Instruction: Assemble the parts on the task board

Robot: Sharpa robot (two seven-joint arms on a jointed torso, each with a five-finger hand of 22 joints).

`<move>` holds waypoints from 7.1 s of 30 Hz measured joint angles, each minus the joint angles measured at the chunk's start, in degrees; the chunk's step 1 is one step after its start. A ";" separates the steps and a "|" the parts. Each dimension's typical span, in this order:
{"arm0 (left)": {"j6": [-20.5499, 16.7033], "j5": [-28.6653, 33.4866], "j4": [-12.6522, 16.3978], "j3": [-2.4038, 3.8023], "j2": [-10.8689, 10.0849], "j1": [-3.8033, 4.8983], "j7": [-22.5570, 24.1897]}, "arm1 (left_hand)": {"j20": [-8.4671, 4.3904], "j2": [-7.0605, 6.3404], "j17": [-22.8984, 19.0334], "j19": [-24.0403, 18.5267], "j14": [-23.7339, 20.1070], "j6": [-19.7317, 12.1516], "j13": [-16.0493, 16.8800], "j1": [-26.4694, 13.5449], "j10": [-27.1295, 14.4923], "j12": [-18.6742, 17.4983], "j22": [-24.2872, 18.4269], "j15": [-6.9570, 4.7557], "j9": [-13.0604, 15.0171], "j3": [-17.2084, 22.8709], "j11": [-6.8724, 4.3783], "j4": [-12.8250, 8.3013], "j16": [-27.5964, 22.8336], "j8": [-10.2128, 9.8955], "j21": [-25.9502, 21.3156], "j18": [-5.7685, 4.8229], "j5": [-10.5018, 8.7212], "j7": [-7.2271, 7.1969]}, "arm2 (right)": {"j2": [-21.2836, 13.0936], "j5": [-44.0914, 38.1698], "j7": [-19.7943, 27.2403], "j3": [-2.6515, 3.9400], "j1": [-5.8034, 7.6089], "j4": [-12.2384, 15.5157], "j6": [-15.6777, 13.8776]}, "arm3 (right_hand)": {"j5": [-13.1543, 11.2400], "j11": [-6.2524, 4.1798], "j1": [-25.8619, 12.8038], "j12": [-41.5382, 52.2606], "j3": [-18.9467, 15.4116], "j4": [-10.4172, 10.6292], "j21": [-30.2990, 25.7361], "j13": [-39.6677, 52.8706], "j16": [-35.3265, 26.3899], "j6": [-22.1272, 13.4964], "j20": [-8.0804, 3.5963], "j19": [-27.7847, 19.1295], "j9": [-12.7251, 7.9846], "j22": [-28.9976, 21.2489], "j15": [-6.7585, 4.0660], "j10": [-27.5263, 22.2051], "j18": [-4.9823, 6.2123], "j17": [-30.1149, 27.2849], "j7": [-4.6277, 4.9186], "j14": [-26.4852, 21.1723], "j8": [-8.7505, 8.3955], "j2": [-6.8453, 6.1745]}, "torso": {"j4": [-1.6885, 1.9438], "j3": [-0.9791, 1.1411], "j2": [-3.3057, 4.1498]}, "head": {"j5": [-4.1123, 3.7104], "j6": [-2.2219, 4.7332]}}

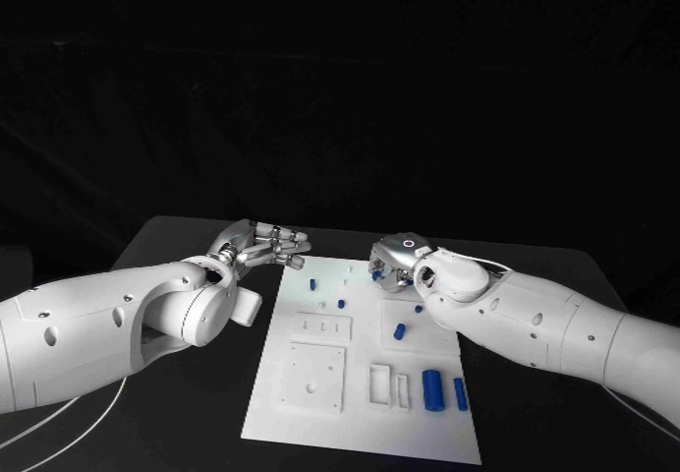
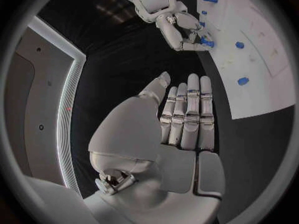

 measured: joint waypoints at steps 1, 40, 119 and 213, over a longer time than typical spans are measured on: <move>0.00 0.00 -0.04 0.00 0.02 0.00 -0.01 | 0.00 0.00 0.00 0.00 0.00 0.00 0.00 0.00 0.00 0.00 0.00 0.00 0.00 0.00 0.00 0.00 0.00 0.00 0.00 0.00 0.00 0.00 | 0.25 -0.07 -0.27 0.04 0.02 -0.06 -0.55 | 0.00 0.00 0.00 0.00 0.00 0.00 0.00 0.00 0.00 0.00 0.00 0.00 0.00 0.11 0.00 0.00 0.00 0.02 0.00 0.00 0.00 0.00 | 0.01 0.00 0.02 | 0.07 0.11; 0.01 -0.30 -0.19 0.01 1.67 0.62 -0.06 | 0.00 0.00 0.00 -0.01 0.00 0.00 0.00 0.00 0.00 0.00 -0.03 0.00 0.00 0.00 0.00 0.00 0.00 0.00 0.00 0.00 0.00 0.00 | 7.24 -2.14 -4.57 0.13 0.59 -6.45 -7.45 | -1.11 -0.03 0.30 -0.30 0.95 0.32 -5.71 -0.04 0.00 0.38 -0.28 1.33 -0.09 6.68 -0.08 -0.01 -0.86 -0.10 0.01 -0.09 0.06 -0.36 | 1.75 -1.03 1.49 | 0.18 0.94; 0.03 -0.55 -1.03 0.01 1.78 0.69 -0.22 | 0.00 0.00 0.00 -0.01 0.00 -0.61 -0.01 0.00 -1.03 0.00 0.16 0.00 -0.01 0.00 0.20 0.00 0.00 0.00 -0.22 0.00 0.00 0.20 | 6.94 -1.56 -3.20 -0.21 0.78 -6.56 -5.32 | 0.05 -1.34 -0.10 -0.25 -1.60 0.64 -10.42 -0.11 -0.18 -1.25 0.75 1.93 -0.11 10.90 0.39 -0.72 -0.34 -0.56 0.46 -0.02 -0.01 -0.77 | 1.70 -1.33 2.19 | 0.34 0.93; 0.75 -0.57 -2.96 -0.01 0.76 0.68 -0.33 | 0.21 0.00 0.00 0.20 0.00 -0.61 0.00 0.00 -1.64 0.00 0.14 0.00 -0.01 -0.13 0.41 0.12 0.00 0.00 -0.66 -0.01 0.00 0.21 | -5.52 20.31 1.77 6.95 -1.30 -3.23 5.31 | 6.85 -3.28 2.32 63.07 -24.37 6.26 4.44 66.23 7.58 -13.75 -1.09 1.93 -0.33 13.59 -1.02 -1.45 -1.73 28.20 1.68 -0.21 0.36 -1.60 | -0.76 0.55 2.46 | -2.54 1.94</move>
